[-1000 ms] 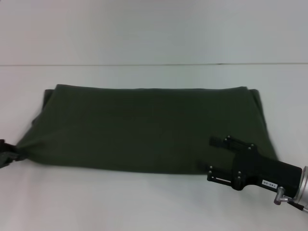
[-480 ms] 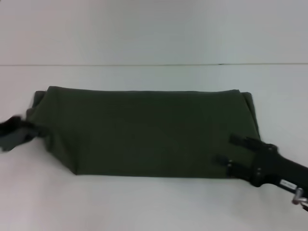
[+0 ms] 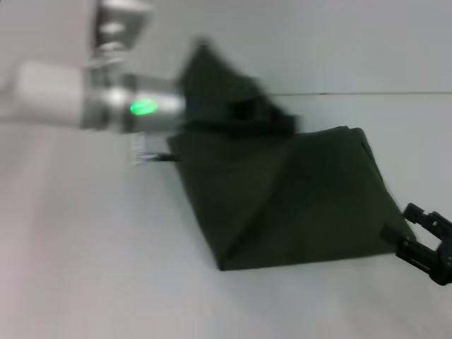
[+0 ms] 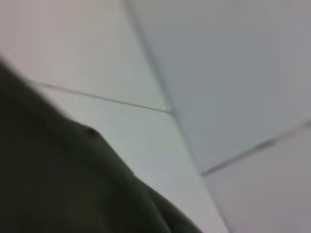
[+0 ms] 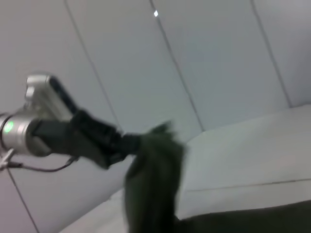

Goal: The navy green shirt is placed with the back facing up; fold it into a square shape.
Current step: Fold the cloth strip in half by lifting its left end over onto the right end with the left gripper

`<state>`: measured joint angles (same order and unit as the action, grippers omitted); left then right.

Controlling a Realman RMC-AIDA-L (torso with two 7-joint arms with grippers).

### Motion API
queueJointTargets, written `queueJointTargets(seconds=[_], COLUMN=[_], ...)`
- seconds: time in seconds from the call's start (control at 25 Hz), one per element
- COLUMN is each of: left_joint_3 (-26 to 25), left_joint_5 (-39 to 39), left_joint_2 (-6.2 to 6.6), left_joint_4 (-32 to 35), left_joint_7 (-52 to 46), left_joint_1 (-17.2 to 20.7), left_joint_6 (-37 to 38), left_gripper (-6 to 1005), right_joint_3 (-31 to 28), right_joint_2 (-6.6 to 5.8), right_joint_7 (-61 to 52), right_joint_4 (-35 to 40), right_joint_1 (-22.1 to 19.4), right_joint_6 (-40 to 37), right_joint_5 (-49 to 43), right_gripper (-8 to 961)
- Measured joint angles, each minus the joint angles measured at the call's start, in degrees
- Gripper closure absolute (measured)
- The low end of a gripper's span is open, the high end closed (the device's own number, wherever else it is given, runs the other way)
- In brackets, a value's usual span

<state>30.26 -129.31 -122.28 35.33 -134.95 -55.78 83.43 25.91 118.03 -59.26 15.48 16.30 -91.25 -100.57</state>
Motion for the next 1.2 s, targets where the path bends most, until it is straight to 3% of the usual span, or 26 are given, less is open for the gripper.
queueJointTargets(seconds=[0.08,0.24,0.36,0.48,0.68,0.92,1.2], left_joint_3=[4.2,13.6,17.6,18.4,17.9,18.1,18.3], left_joint_5=[3.0,14.5,21.8,25.1,25.6,26.0,26.0], left_joint_2=[-1.95,-2.25,-2.36,-2.38,-2.38,-2.35,-2.26], left_joint_4=[-2.0,-13.7,-22.1,-27.5,-25.7,-23.3,-21.5], left_joint_7=[1.4,6.8,12.7,16.9,17.0,16.6,15.6], left_joint_1=[-3.9,-10.6,-12.3,-9.5,-1.7,-0.6,-0.6], left_joint_6=[-4.1,-13.4,-17.3,-18.0,-15.8,-13.7,-12.7], left_gripper=[970,970,970,970,970,971,971], right_joint_3=[-0.7,-1.3,-1.5,-1.3,0.0,5.3,6.6], right_joint_2=[-0.12,-0.45,-0.57,-0.2,0.08,1.38,0.44], right_joint_7=[0.0,0.0,0.0,-0.3,-4.0,-3.7,-2.3], right_joint_4=[0.0,0.0,0.1,0.1,0.0,3.6,7.9], right_joint_1=[-1.0,-2.8,-3.1,-1.9,2.1,3.9,3.1], right_joint_6=[-0.8,-2.1,-2.4,-2.3,0.8,6.4,7.0], right_joint_5=[0.0,-0.1,-0.4,-0.5,-0.5,-0.6,-3.9], right_gripper=[101,102,102,102,102,102,102])
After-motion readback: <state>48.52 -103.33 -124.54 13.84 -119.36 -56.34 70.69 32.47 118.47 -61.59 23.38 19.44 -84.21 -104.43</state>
